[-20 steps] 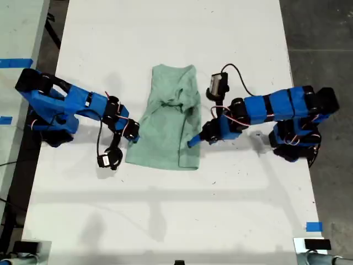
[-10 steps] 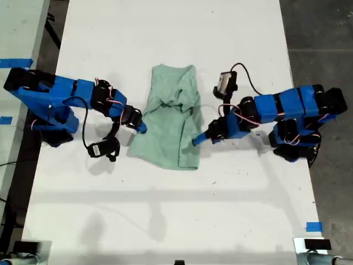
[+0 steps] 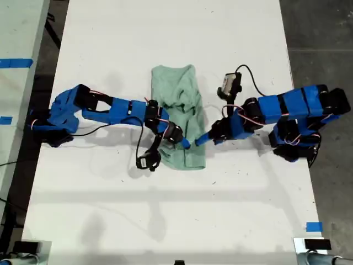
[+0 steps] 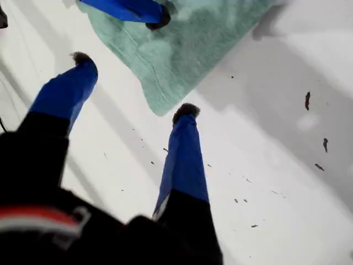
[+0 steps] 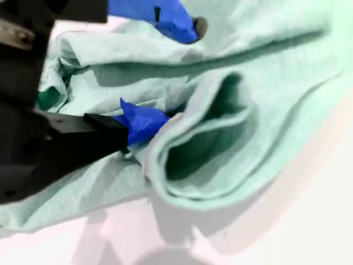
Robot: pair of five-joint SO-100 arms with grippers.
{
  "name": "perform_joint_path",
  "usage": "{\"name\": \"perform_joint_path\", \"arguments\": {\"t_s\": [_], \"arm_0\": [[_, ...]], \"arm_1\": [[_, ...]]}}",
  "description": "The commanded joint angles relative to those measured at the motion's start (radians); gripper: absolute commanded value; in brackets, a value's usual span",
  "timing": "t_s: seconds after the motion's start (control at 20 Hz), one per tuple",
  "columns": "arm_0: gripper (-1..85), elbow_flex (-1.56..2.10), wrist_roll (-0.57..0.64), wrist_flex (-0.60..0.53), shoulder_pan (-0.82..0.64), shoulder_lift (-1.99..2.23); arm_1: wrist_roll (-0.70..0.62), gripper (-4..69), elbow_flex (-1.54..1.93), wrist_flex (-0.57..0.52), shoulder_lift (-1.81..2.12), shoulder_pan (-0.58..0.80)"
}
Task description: Fold tshirt
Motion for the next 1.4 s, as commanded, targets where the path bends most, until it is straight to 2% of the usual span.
{"name": "perform_joint_path", "arguments": {"t_s": [0.0, 0.35, 0.5, 0.65, 0.75, 1.0, 1.1, 1.35], "arm_0": [[23.6, -0.075, -0.051, 0.097, -0.021, -0.011], [23.8, -0.023, -0.057, 0.379, 0.0, 0.316], [23.7, -0.005, -0.057, 0.537, 0.009, 0.488], [24.1, 0.1, -0.11, 0.646, 0.02, 0.621], [25.0, 0.279, -0.175, 0.617, 0.038, 0.712], [24.4, 0.795, -0.36, 0.341, 0.114, 0.934], [24.2, 0.798, -0.371, 0.273, 0.143, 0.888], [24.5, 0.67, -0.321, 0.207, 0.16, 0.746]], "arm_1": [[0.017, 26.9, 0.02, -0.043, 0.091, -0.023], [0.034, 26.4, 0.123, -0.057, 0.209, -0.02], [0.04, 26.5, 0.166, -0.058, 0.261, -0.021], [0.048, 26.7, 0.179, -0.049, 0.284, -0.032], [0.052, 26.7, 0.181, -0.038, 0.288, -0.043], [0.071, 27.6, 0.176, -0.012, 0.291, -0.071], [0.072, 27.9, 0.164, -0.012, 0.276, -0.077], [0.06, 29.2, 0.023, -0.023, 0.075, -0.097]]}}
